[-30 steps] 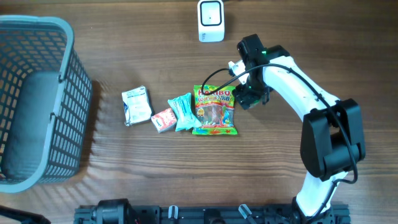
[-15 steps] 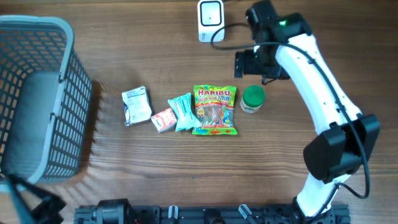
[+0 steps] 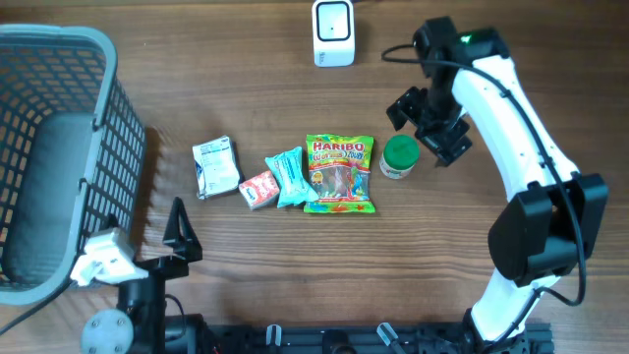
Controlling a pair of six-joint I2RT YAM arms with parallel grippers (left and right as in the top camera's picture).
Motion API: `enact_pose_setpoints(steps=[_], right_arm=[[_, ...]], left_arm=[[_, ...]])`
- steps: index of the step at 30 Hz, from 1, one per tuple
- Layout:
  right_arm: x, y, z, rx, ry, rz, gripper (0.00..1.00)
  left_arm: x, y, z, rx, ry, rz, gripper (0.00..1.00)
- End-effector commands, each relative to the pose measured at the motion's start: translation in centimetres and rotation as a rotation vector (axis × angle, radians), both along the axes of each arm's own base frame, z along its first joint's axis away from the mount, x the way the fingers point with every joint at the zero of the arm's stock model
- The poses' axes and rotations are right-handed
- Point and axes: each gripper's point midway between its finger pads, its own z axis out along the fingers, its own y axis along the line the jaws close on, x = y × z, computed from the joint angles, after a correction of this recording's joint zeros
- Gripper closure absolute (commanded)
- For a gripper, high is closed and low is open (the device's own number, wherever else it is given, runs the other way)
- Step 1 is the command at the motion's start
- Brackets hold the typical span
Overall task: Scan the item barcode
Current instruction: 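Grasp the jar with the right gripper and lift it toward the scanner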
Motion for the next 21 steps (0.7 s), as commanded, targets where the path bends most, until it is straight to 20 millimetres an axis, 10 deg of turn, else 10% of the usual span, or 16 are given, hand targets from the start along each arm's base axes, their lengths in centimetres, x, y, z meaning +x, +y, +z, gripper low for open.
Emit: enact_pose_setpoints(steps=[1, 21], right_arm=[[0.0, -0.1, -2.2, -0.020, -0.002, -0.108, 0.00], [-0.3, 1.6, -11.6, -0.018, 0.182, -0.100, 0.10]], left_arm=[[0.7, -0.3, -2.1, -0.024, 0.041, -0.018, 0.00], [0.6, -0.3, -5.0, -0.031, 0.144, -0.016, 0.00]])
